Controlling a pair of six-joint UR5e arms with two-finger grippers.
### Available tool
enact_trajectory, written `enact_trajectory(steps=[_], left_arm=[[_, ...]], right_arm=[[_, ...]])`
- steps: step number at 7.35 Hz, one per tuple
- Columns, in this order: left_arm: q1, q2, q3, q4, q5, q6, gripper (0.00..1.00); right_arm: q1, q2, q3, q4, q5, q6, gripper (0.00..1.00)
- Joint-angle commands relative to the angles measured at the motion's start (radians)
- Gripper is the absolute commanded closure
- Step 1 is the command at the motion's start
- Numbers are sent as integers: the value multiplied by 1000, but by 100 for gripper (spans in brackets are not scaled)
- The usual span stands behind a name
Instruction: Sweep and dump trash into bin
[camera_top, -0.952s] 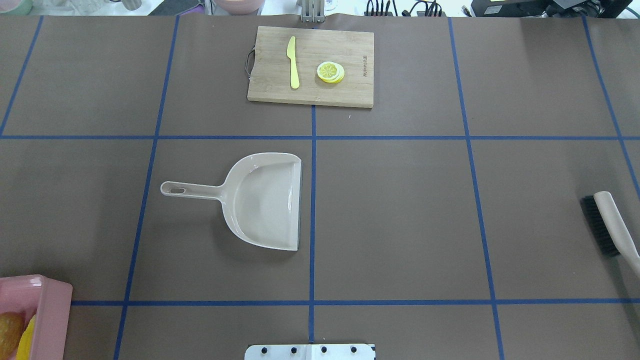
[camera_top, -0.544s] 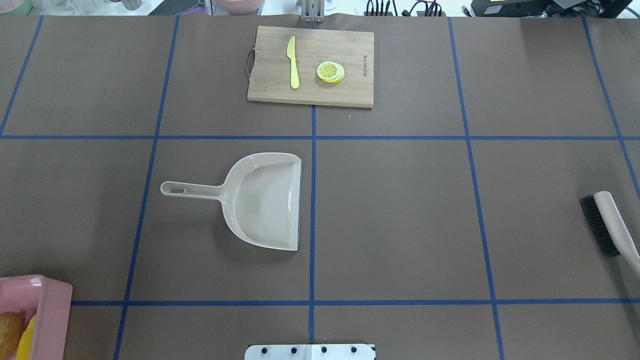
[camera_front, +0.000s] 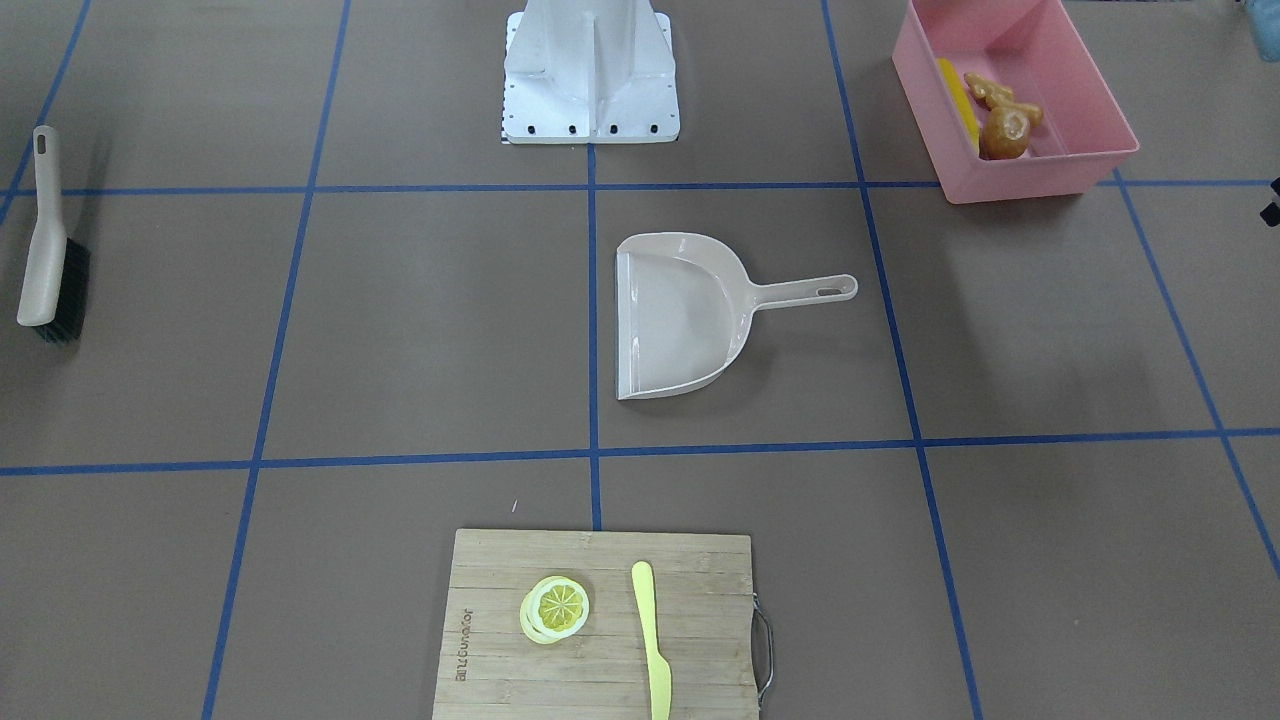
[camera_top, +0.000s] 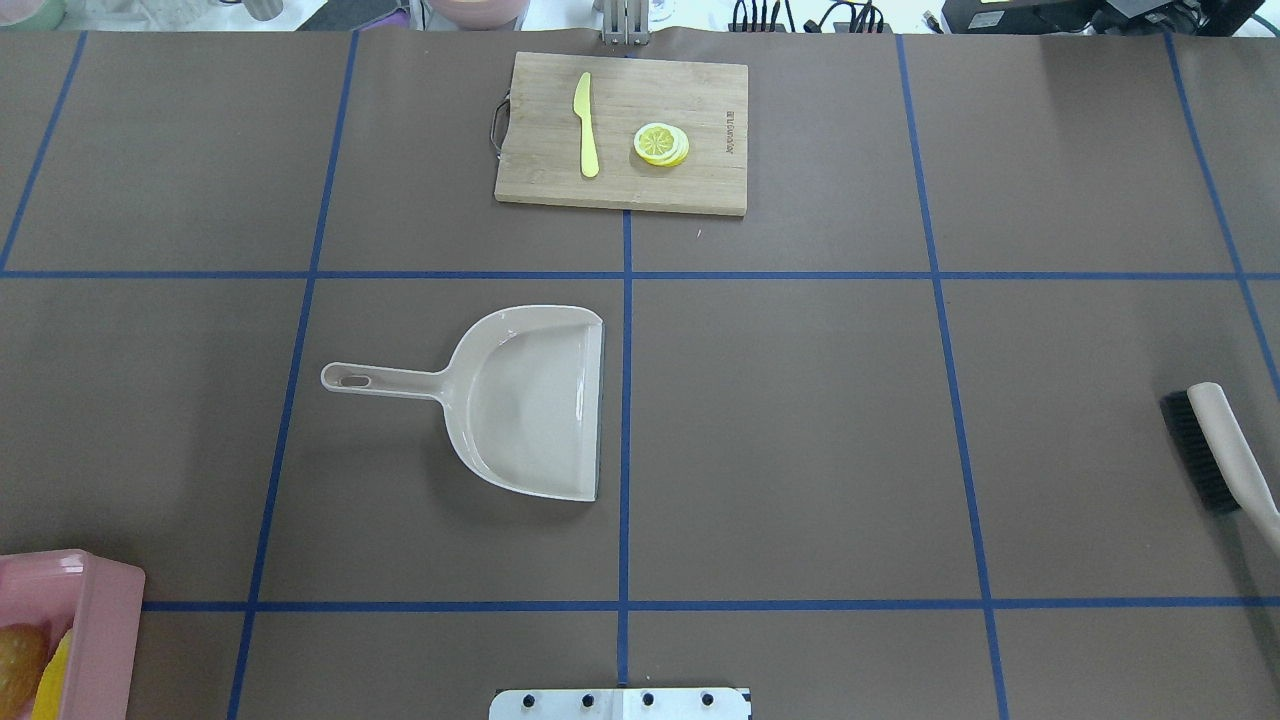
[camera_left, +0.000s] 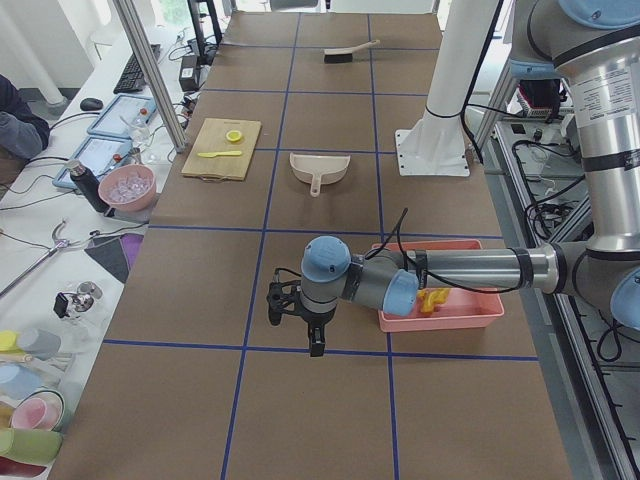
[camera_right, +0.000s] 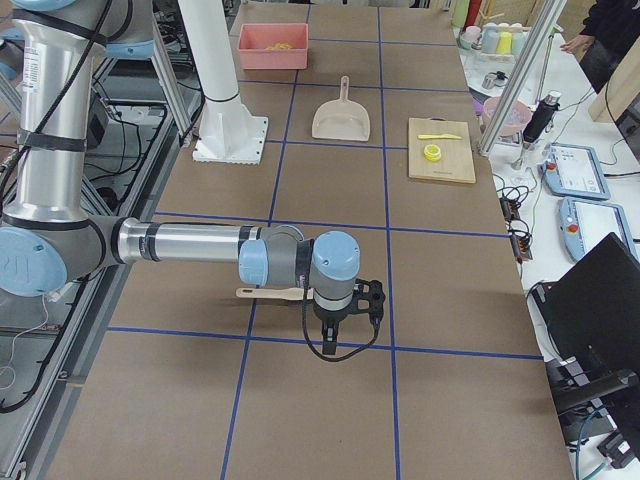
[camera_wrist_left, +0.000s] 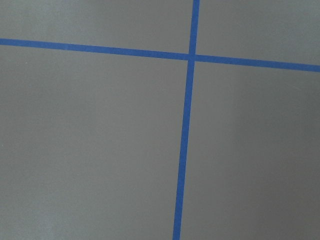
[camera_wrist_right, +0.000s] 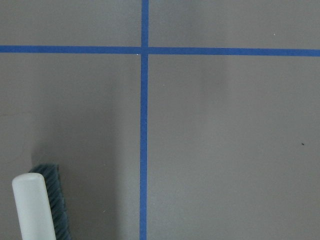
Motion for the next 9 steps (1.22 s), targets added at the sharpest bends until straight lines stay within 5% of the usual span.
enact_trajectory(steps=[1, 9], left_arm=[[-7, 9, -9, 0, 0, 1, 1], [-5, 9, -13, -50, 7, 17, 1]], right_arm=[[1, -1, 0, 1, 0, 1, 0], [1, 1, 0, -1, 2, 2, 0]])
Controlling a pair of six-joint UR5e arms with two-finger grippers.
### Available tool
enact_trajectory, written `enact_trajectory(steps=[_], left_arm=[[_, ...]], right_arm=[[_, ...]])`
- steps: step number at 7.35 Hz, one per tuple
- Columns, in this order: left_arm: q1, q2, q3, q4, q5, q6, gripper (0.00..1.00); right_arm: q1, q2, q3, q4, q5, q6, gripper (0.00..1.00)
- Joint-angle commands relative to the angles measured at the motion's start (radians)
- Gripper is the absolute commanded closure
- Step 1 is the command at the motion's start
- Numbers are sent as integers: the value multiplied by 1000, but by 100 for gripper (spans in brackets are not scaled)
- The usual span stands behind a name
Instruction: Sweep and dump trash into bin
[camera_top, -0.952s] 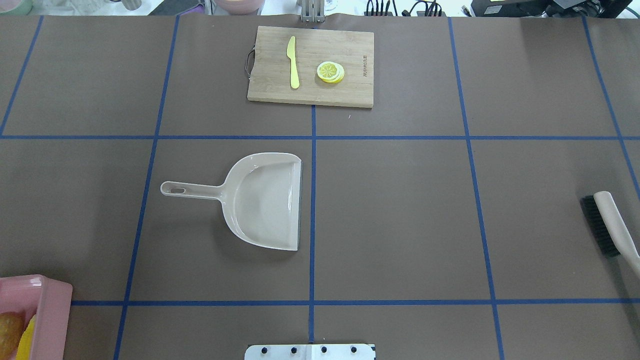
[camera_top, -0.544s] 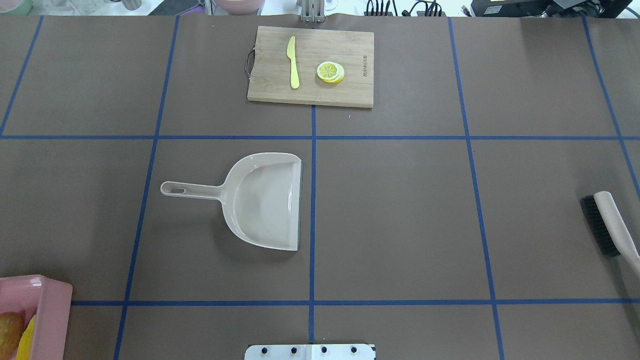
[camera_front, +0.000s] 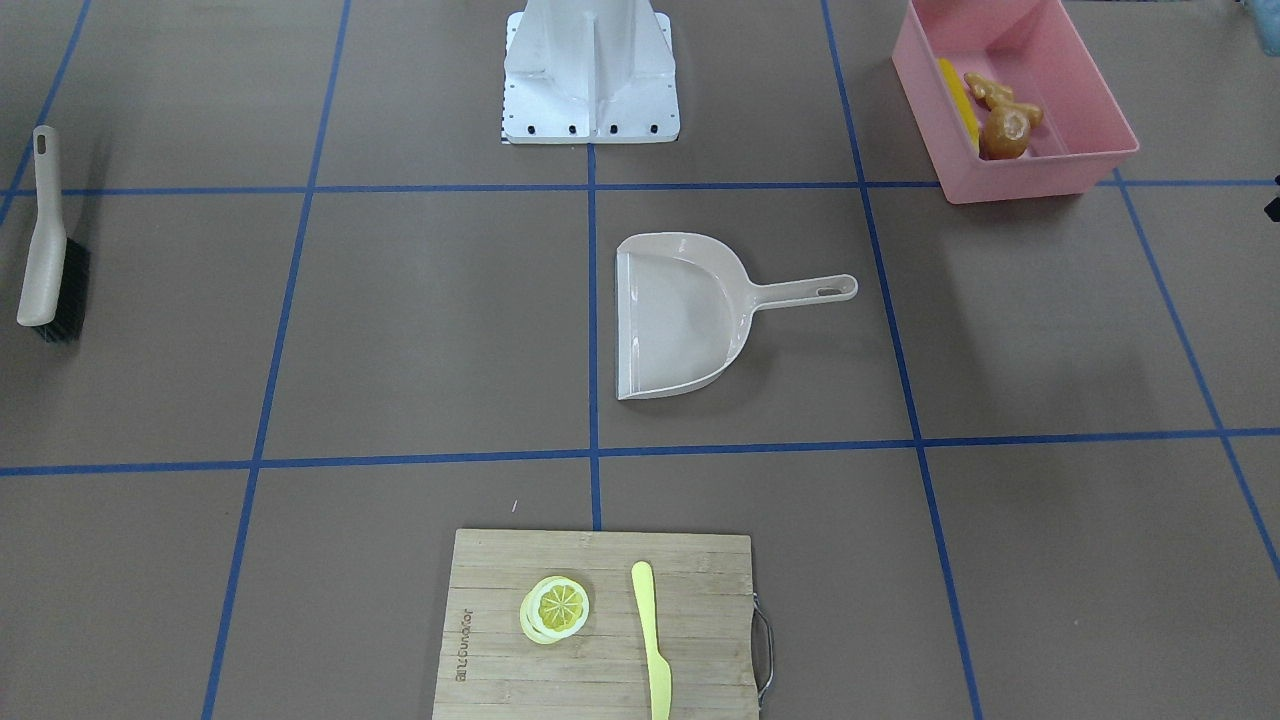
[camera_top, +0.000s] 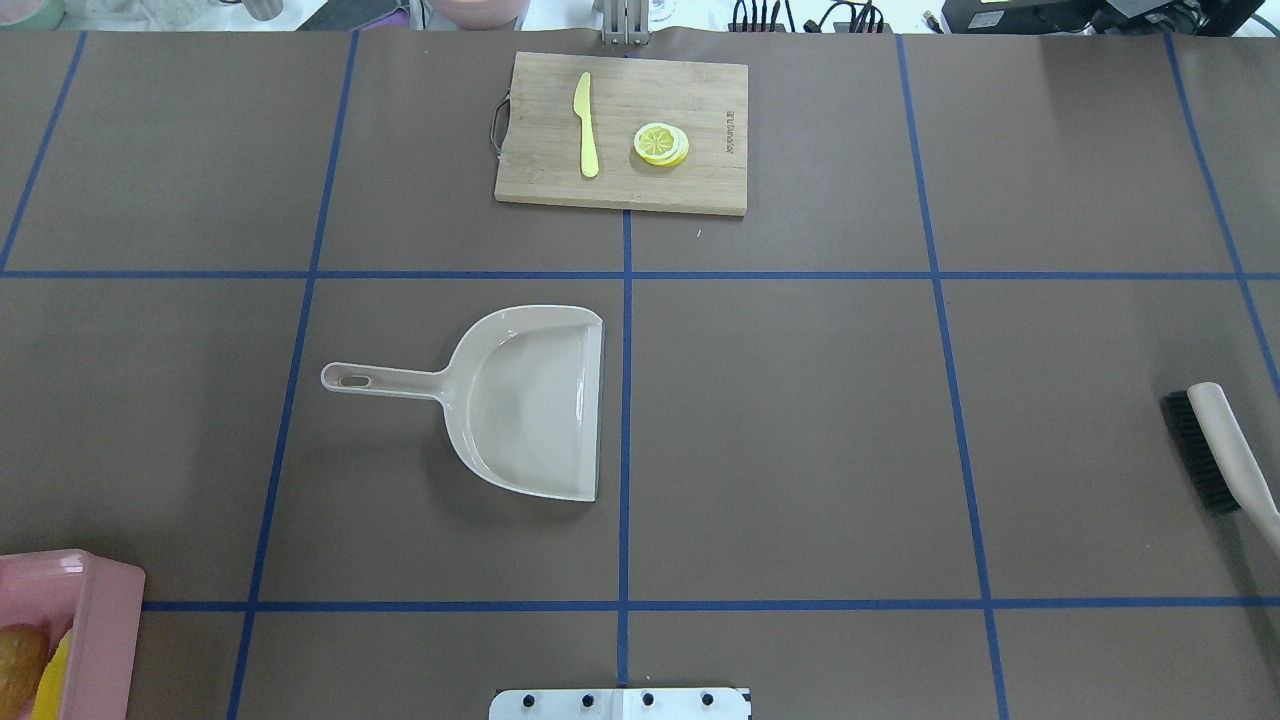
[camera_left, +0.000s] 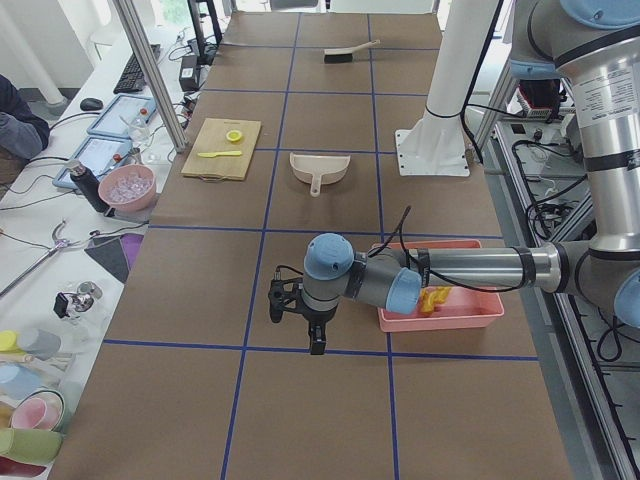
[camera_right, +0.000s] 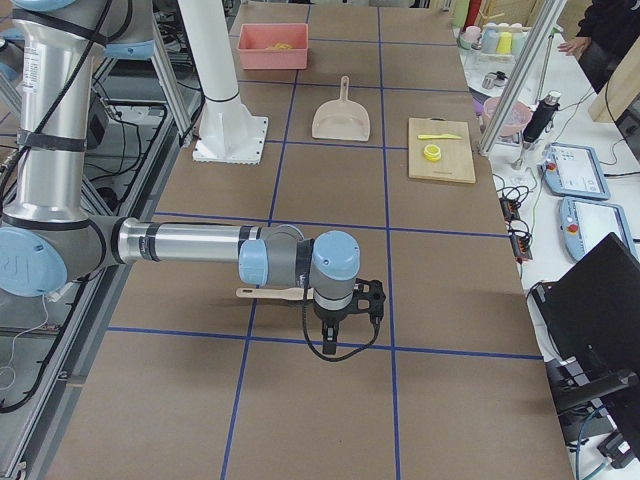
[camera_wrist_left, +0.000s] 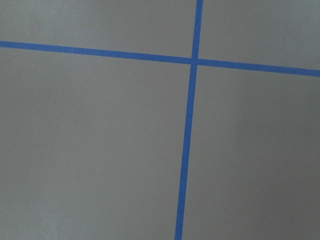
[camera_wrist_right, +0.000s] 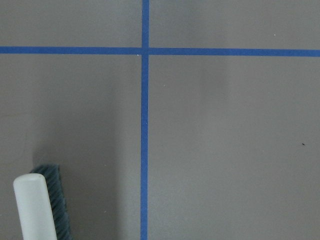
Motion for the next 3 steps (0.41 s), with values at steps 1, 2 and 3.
enact_trajectory(steps=[1, 2, 3], left_arm=[[2, -3, 28, -40, 9, 7, 1], [1, 0, 19, -40, 7, 7, 1], [1, 0, 25, -38, 7, 42, 1]], right_arm=[[0, 0, -1, 0, 0, 0, 0], [0, 0, -1, 0, 0, 0, 0], [0, 0, -1, 2, 0, -1, 0]])
